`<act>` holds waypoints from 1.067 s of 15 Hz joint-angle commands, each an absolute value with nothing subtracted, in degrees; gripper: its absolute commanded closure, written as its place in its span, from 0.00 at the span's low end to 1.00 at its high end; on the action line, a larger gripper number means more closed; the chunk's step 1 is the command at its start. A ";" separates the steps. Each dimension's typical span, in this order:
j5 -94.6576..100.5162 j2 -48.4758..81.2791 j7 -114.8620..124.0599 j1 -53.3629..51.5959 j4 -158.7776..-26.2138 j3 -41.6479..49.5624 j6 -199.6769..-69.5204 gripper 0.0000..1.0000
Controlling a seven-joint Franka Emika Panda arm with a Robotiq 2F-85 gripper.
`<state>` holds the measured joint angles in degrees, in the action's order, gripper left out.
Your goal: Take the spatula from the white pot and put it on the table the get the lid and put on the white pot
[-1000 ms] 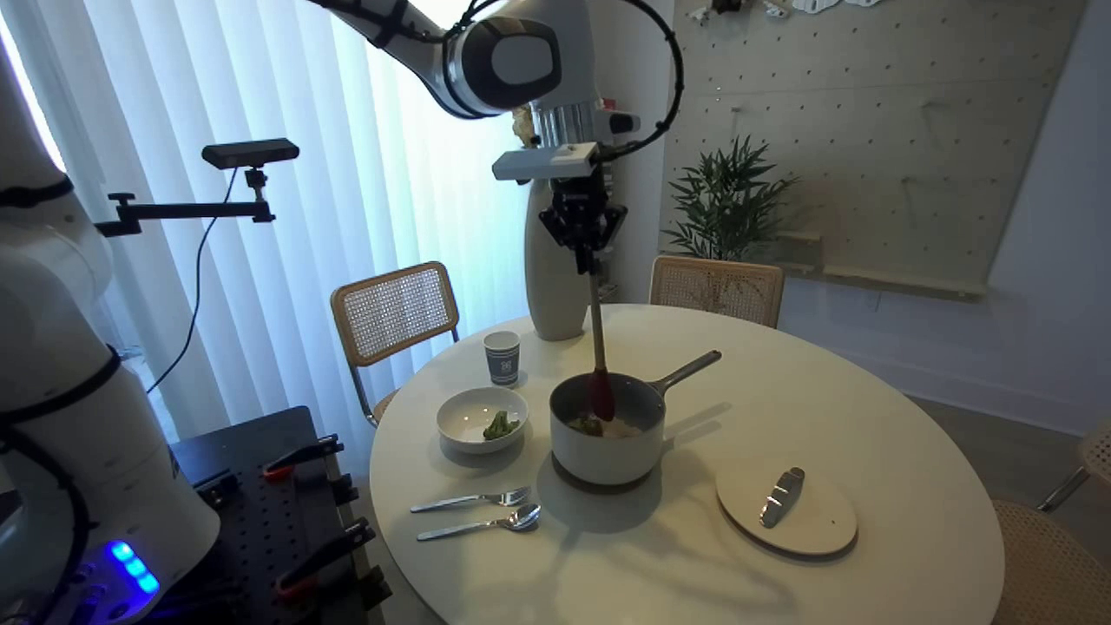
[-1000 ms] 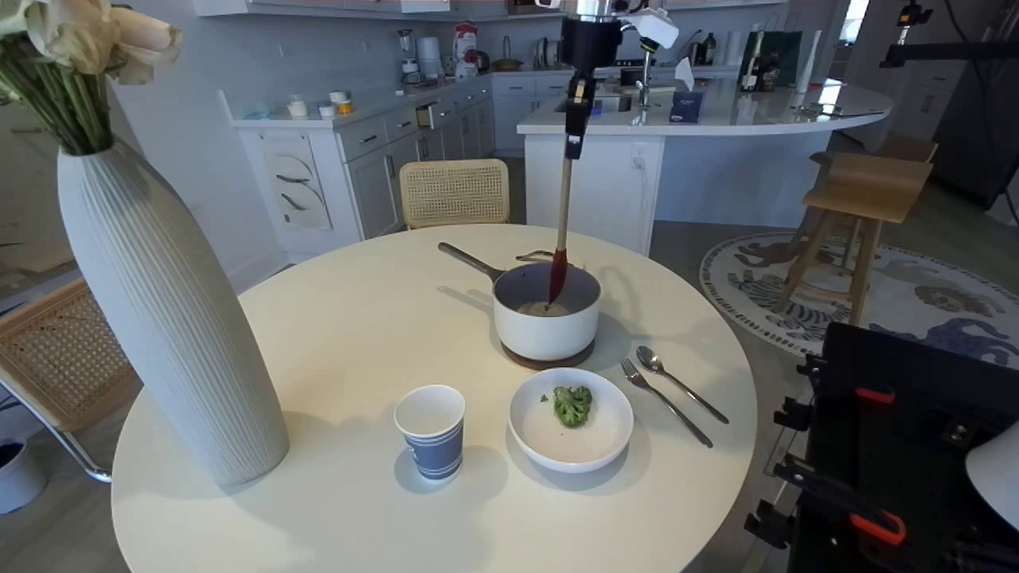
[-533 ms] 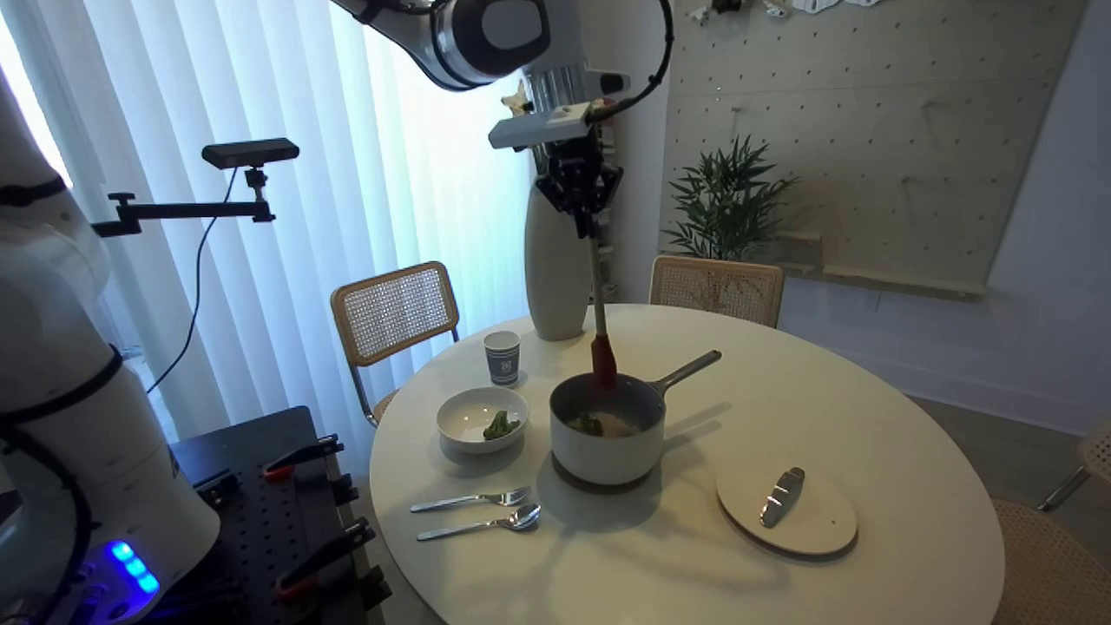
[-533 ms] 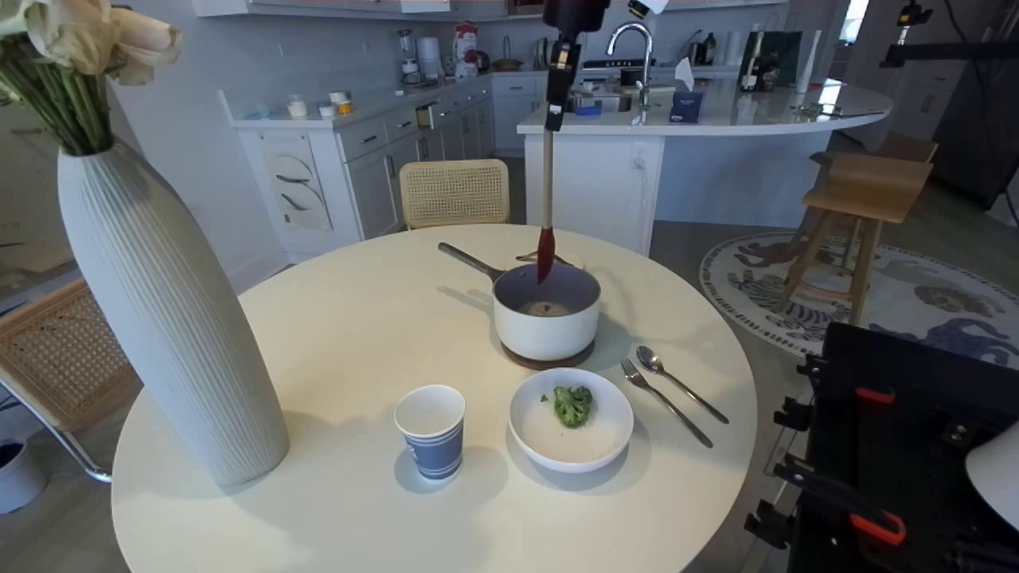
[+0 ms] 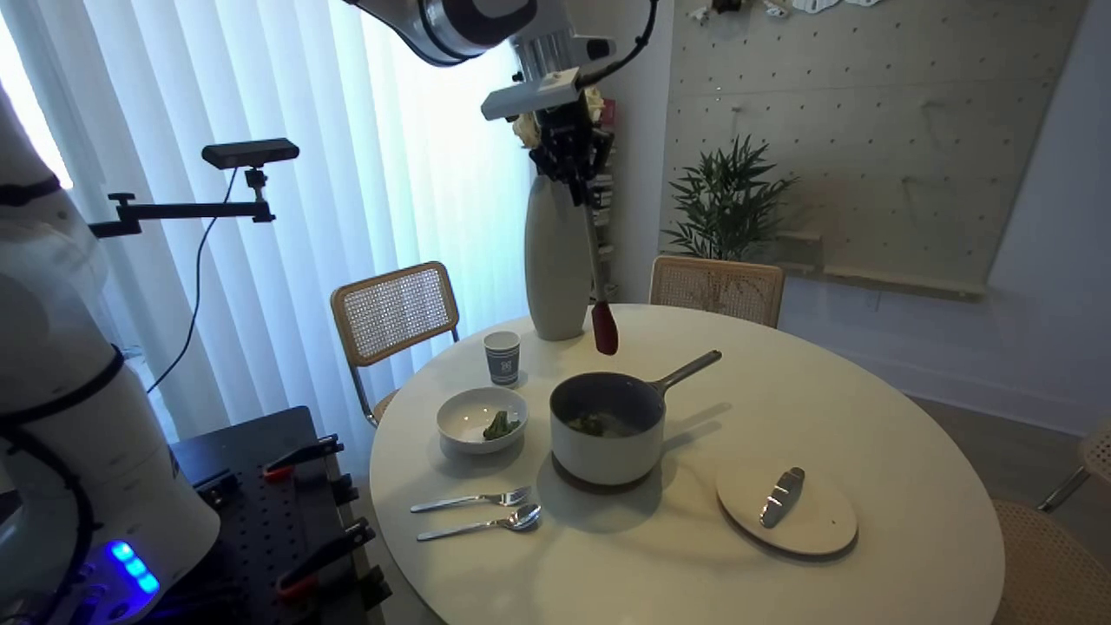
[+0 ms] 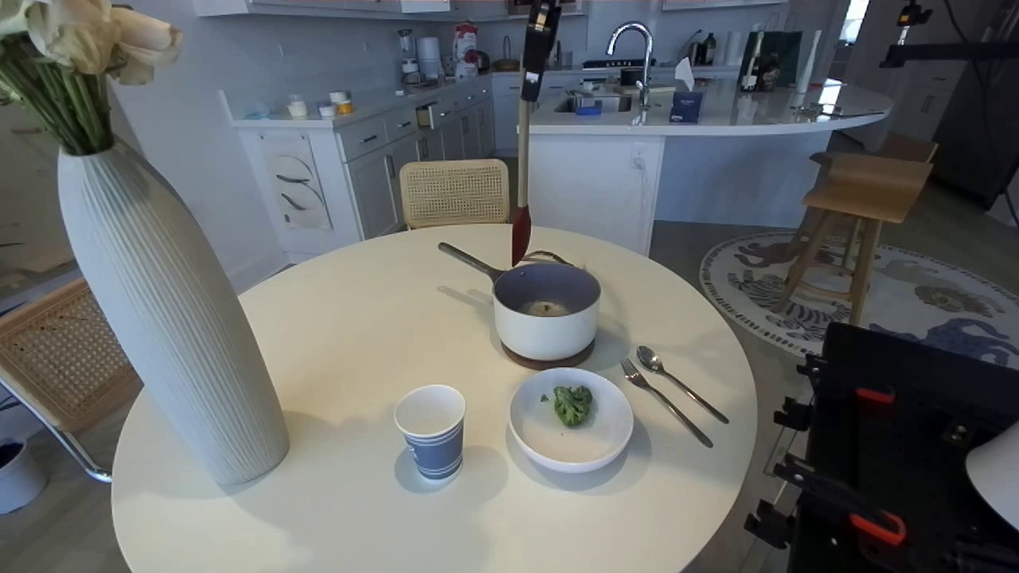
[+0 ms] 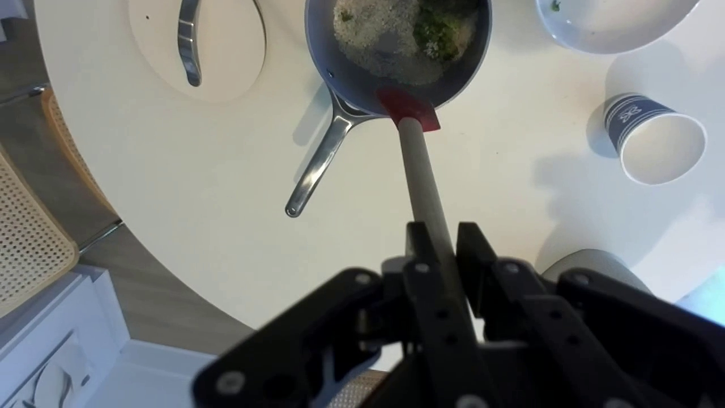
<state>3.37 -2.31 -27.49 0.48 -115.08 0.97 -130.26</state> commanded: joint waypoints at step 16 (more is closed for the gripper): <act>9.83 -23.28 -25.85 2.93 -126.33 6.37 -116.76 0.96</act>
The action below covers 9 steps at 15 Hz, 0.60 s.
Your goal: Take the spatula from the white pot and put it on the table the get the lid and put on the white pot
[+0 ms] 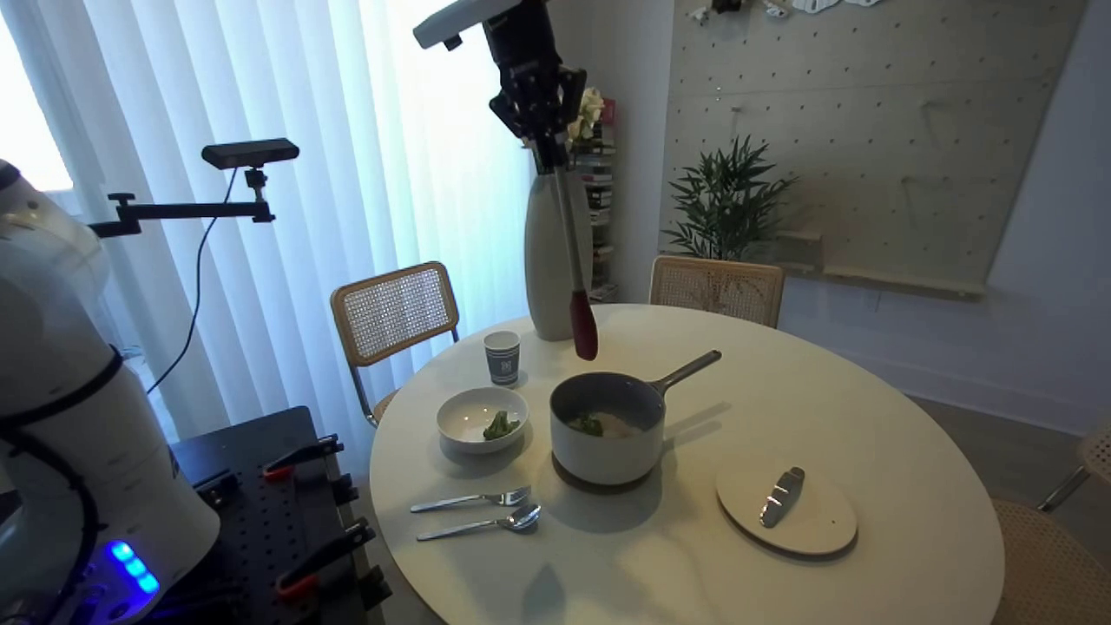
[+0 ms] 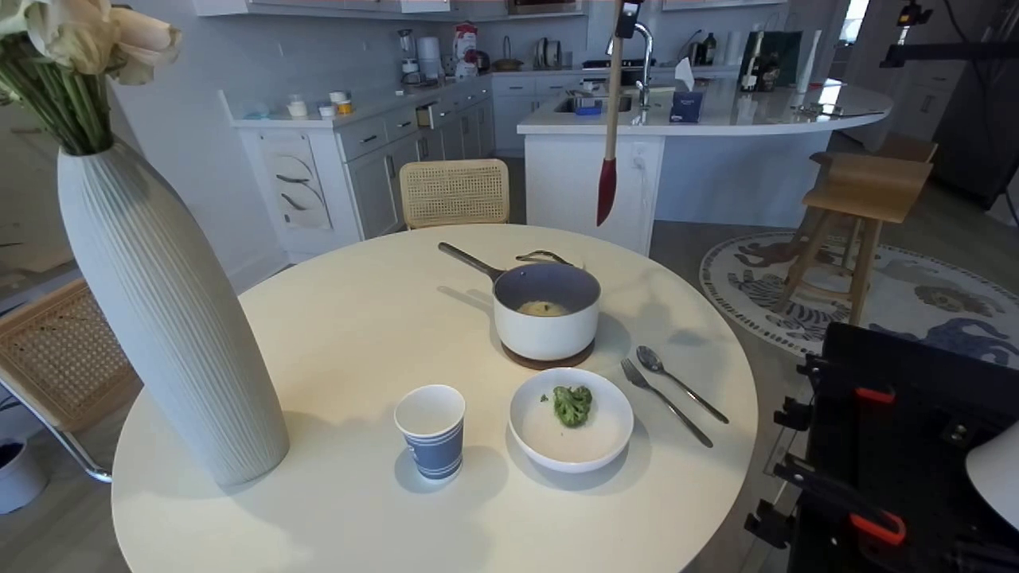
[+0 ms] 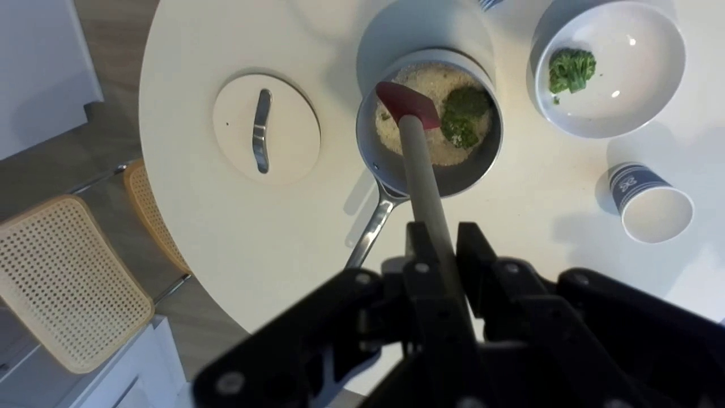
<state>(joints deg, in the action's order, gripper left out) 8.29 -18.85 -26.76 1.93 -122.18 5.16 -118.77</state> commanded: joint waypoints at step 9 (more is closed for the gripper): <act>12.00 -28.39 -26.17 7.71 -133.78 13.21 -111.77 0.96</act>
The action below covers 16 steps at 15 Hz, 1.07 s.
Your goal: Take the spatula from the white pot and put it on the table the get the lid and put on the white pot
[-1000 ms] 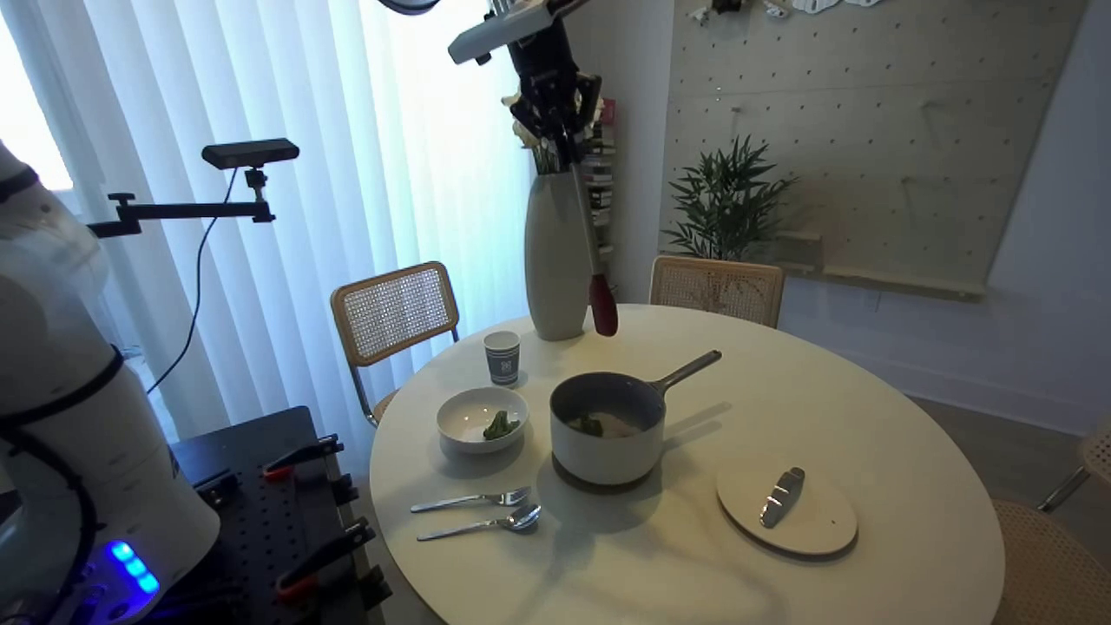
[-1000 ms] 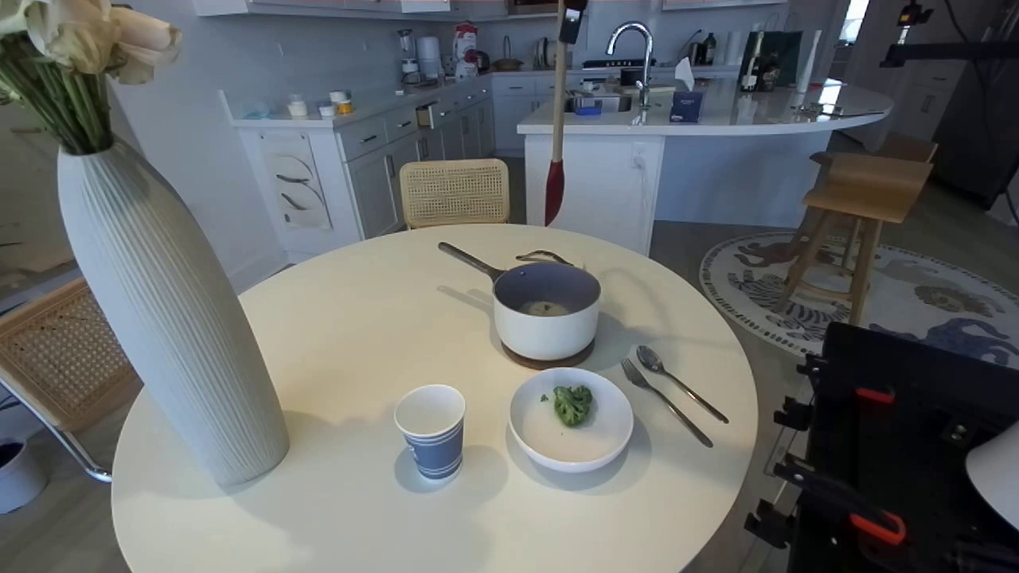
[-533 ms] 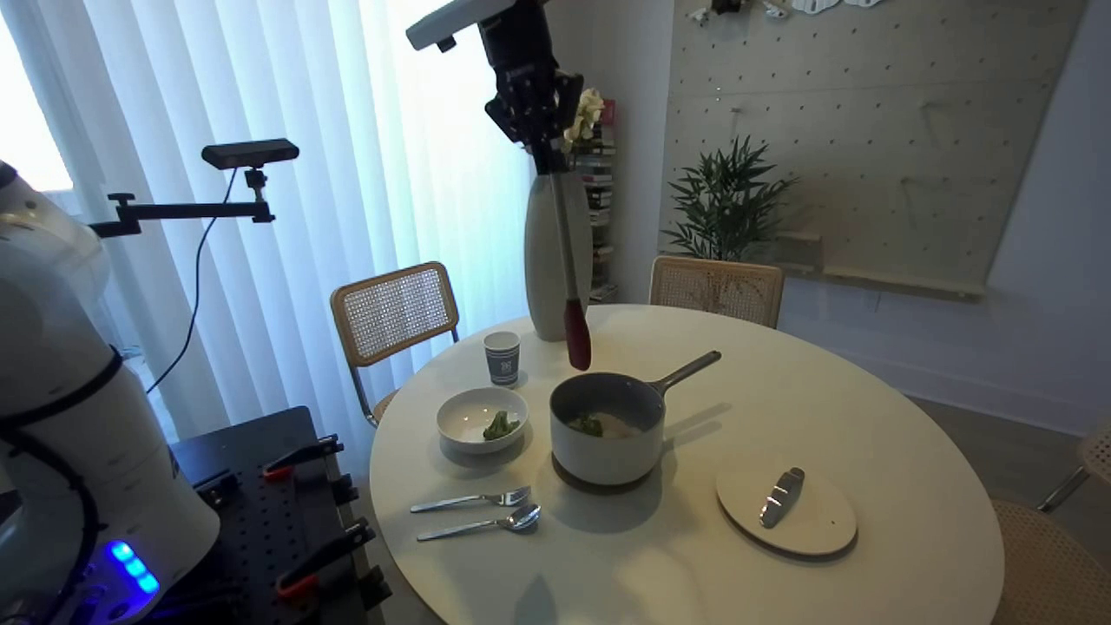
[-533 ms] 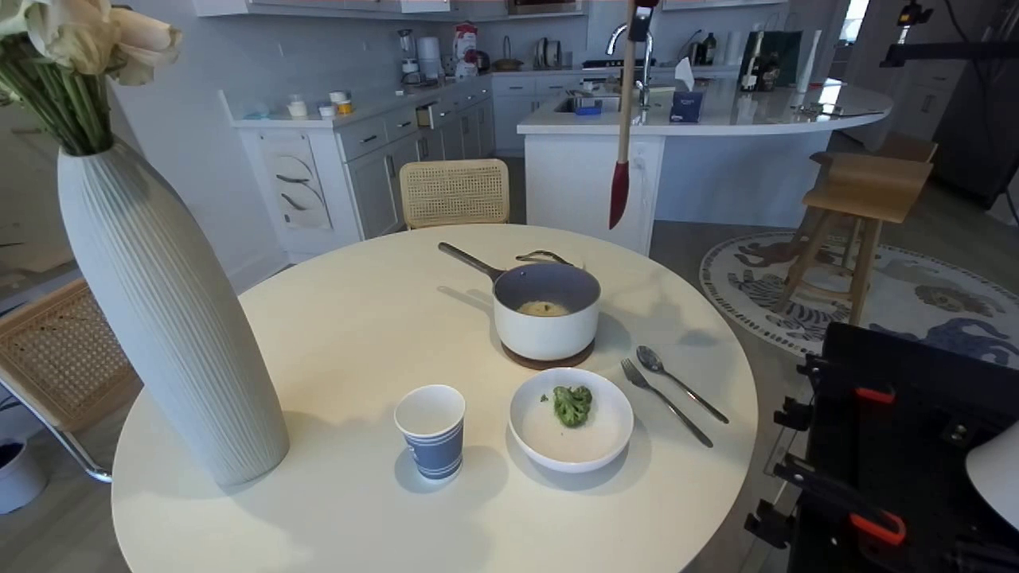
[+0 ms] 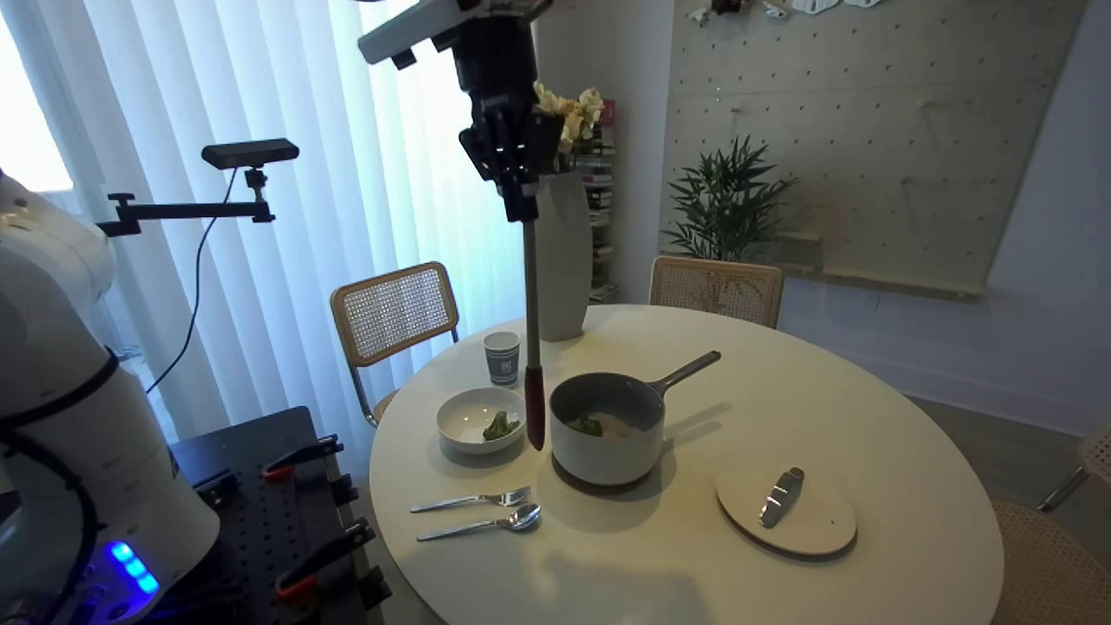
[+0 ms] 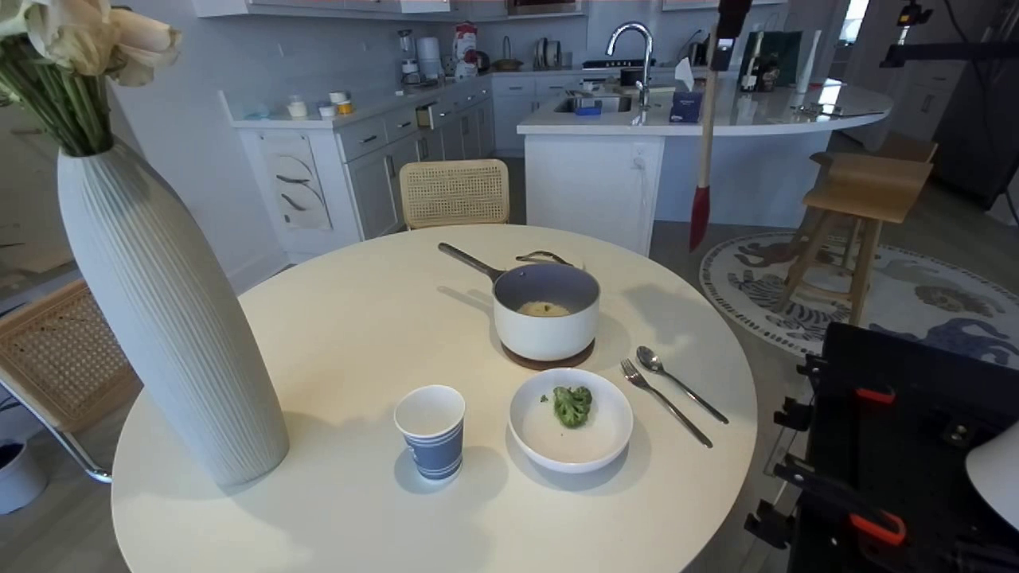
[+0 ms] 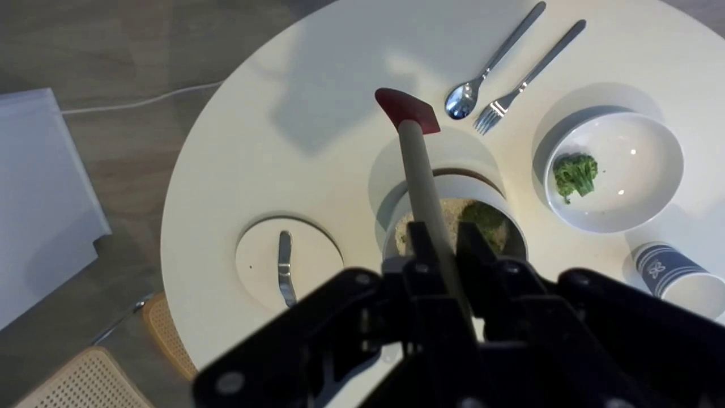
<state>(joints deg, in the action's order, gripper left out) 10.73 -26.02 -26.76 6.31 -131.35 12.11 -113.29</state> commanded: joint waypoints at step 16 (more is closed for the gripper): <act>12.04 -27.87 -23.13 12.90 -147.41 17.60 -116.60 0.96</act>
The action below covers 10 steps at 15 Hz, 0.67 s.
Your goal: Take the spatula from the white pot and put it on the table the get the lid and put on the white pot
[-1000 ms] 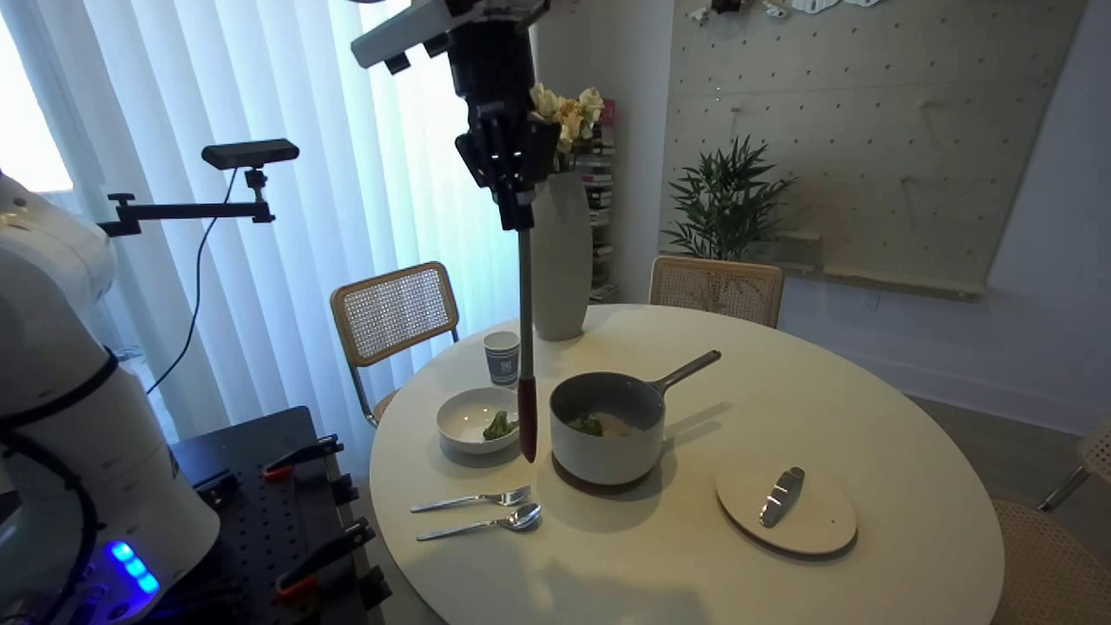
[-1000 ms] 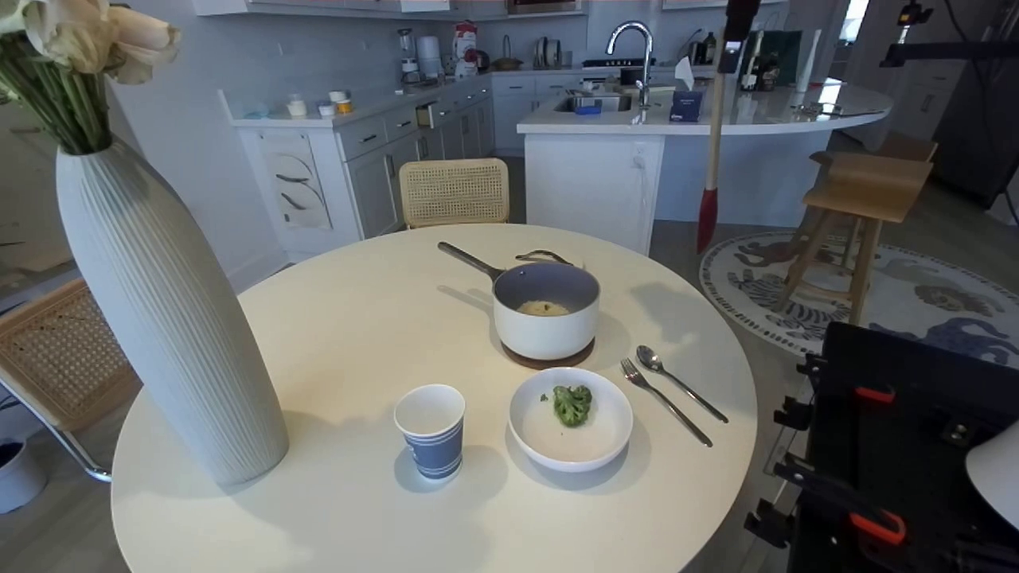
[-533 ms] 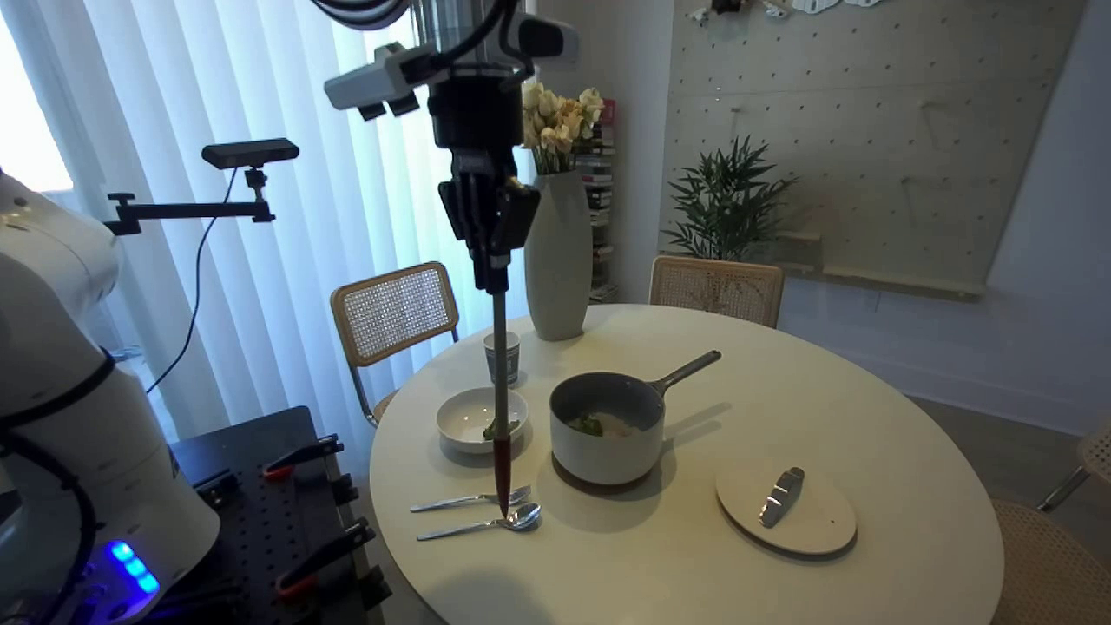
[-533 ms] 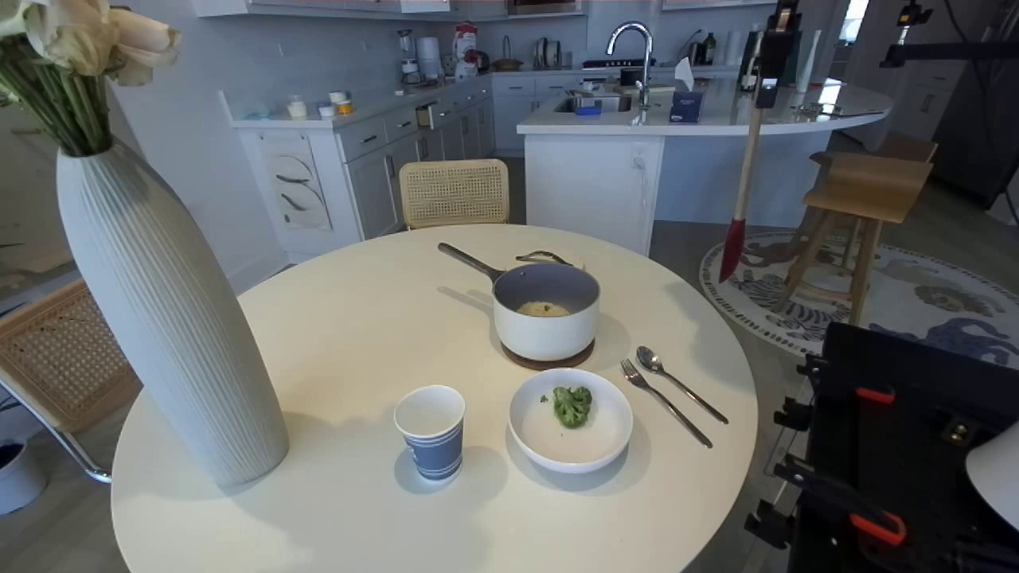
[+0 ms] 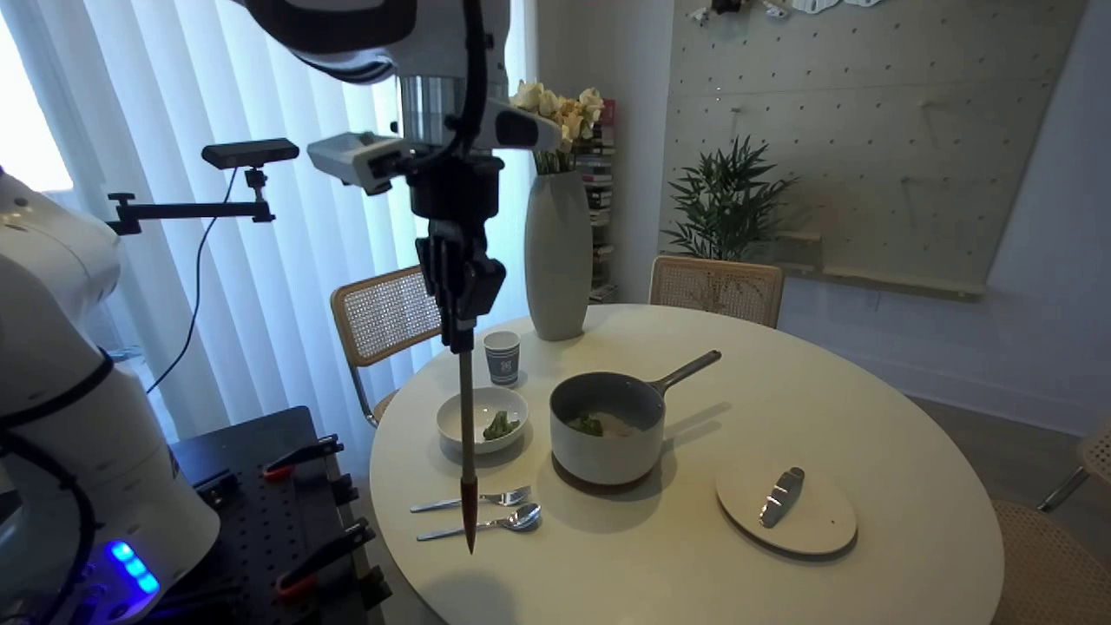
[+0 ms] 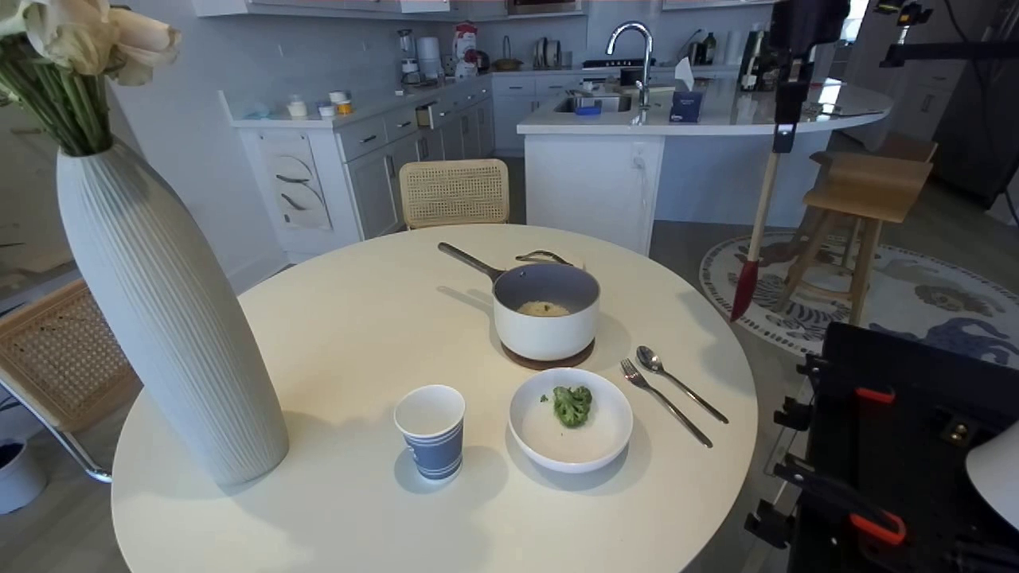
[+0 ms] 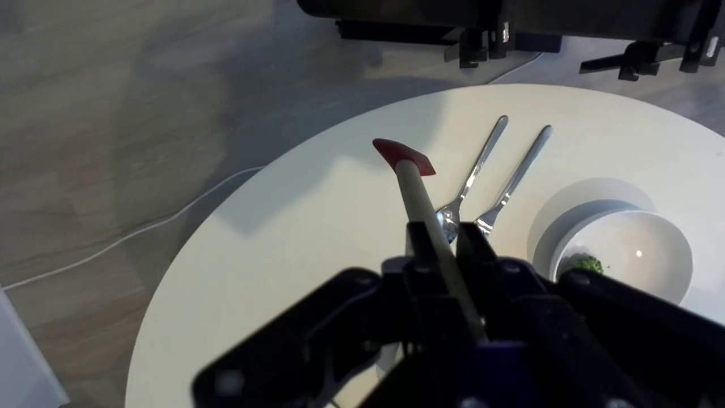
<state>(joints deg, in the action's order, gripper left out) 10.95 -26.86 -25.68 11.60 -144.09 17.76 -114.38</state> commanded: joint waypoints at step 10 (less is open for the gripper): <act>15.55 -24.99 -14.68 17.35 -154.33 16.79 -124.05 0.96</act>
<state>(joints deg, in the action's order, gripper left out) 12.69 -25.92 -18.71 15.66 -152.70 18.02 -120.92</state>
